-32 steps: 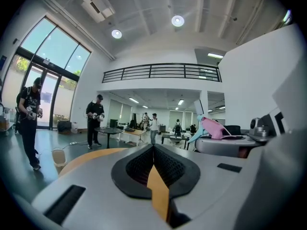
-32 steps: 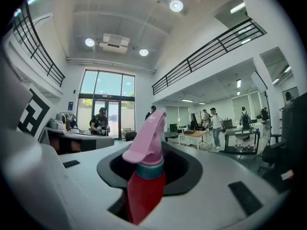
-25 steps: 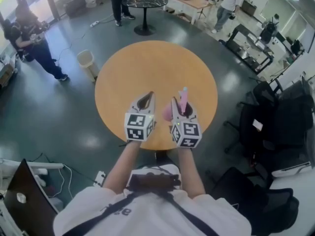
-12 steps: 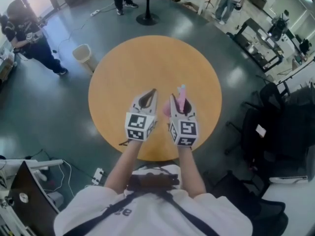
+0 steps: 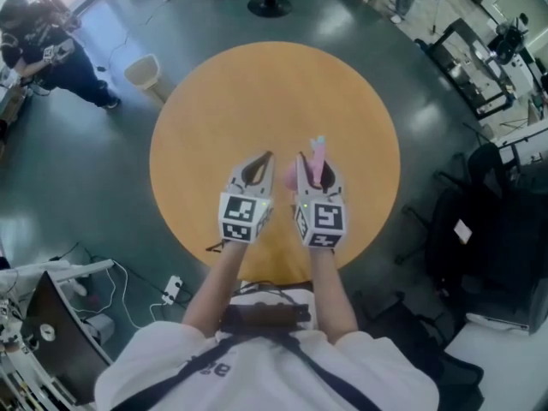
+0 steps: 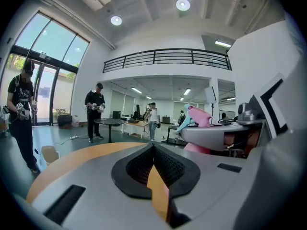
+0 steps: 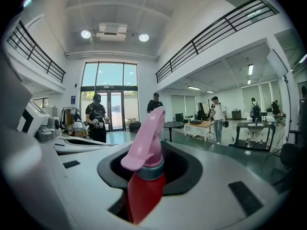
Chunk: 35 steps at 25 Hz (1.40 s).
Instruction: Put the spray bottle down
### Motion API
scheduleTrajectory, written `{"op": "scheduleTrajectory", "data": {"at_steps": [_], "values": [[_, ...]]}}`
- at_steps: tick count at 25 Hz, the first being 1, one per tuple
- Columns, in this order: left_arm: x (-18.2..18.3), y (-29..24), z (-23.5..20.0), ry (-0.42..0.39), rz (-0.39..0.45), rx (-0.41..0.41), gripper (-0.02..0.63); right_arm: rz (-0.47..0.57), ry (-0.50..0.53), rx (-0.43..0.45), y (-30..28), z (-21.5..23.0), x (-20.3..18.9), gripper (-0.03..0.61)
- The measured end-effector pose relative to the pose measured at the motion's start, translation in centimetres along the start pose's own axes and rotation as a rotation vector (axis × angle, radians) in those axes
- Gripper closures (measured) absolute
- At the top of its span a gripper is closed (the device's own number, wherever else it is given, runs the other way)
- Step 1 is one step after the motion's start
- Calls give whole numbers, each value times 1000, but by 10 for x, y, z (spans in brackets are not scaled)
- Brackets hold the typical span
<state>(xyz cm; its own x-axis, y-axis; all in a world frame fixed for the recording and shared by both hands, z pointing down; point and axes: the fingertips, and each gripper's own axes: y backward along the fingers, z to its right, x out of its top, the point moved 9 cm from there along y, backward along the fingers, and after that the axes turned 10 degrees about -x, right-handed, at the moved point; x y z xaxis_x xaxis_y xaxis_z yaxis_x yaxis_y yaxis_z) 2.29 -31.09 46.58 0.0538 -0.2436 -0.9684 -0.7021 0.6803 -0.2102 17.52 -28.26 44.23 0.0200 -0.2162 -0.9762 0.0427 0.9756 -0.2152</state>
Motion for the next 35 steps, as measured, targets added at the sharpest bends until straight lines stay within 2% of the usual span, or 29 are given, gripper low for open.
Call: {"op": "scheduleTrajectory", "data": {"at_steps": [9, 18, 35], "values": [[-15, -22, -20, 35, -57, 41, 601, -36, 29, -34, -41, 13, -17, 425], [-31, -46, -42, 130, -84, 34, 603, -45, 57, -4, -96, 8, -24, 425], [-77, -73, -53, 191, -174, 64, 601, -52, 127, 46, -175, 22, -64, 425]]}}
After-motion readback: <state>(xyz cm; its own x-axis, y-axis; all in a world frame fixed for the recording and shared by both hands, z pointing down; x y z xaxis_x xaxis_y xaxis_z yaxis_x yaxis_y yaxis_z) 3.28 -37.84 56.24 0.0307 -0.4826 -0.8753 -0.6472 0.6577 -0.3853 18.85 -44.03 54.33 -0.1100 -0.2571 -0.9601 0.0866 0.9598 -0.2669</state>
